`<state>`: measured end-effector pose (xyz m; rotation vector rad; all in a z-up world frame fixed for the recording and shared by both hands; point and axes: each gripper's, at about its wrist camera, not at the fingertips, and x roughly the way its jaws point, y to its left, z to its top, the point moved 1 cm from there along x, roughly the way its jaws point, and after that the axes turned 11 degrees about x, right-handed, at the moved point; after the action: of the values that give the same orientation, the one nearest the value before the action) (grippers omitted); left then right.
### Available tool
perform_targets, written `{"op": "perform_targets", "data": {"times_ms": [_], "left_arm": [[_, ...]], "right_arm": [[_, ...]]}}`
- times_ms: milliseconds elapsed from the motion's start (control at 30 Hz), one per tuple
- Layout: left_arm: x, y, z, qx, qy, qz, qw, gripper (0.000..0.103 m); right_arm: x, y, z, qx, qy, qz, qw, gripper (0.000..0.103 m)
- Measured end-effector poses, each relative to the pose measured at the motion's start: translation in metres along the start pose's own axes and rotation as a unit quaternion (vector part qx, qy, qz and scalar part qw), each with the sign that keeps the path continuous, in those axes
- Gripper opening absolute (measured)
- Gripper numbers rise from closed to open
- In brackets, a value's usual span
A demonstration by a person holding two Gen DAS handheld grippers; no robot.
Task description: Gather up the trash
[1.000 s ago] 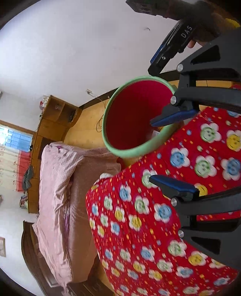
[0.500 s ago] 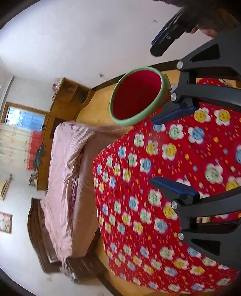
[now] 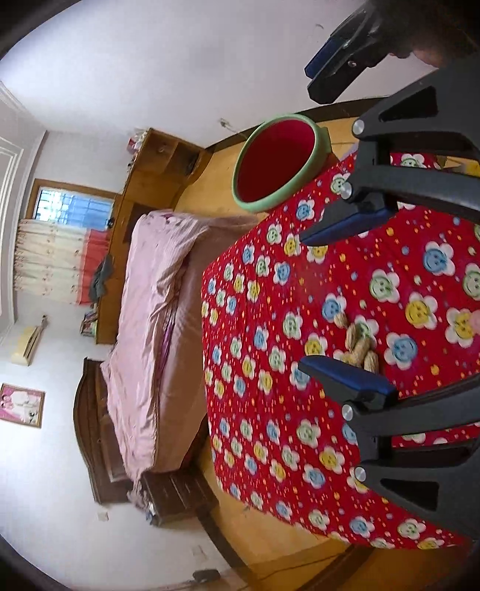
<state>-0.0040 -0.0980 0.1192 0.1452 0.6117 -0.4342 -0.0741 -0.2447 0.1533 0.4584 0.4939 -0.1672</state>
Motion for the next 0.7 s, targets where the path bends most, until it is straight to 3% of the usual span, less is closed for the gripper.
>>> {"op": "perform_targets", "data": {"times_ms": [400, 700], "left_arm": [[-0.027, 0.022, -0.02, -0.017, -0.015, 0.057, 0.9981, 0.061], [-0.03, 0.032, -0.028, -0.031, -0.016, 0.069, 0.997, 0.061]], "right_arm": [[-0.014, 0.032, -0.023, -0.033, -0.027, 0.001, 0.999, 0.09], [-0.016, 0.037, -0.031, -0.036, -0.028, -0.001, 0.999, 0.09]]}}
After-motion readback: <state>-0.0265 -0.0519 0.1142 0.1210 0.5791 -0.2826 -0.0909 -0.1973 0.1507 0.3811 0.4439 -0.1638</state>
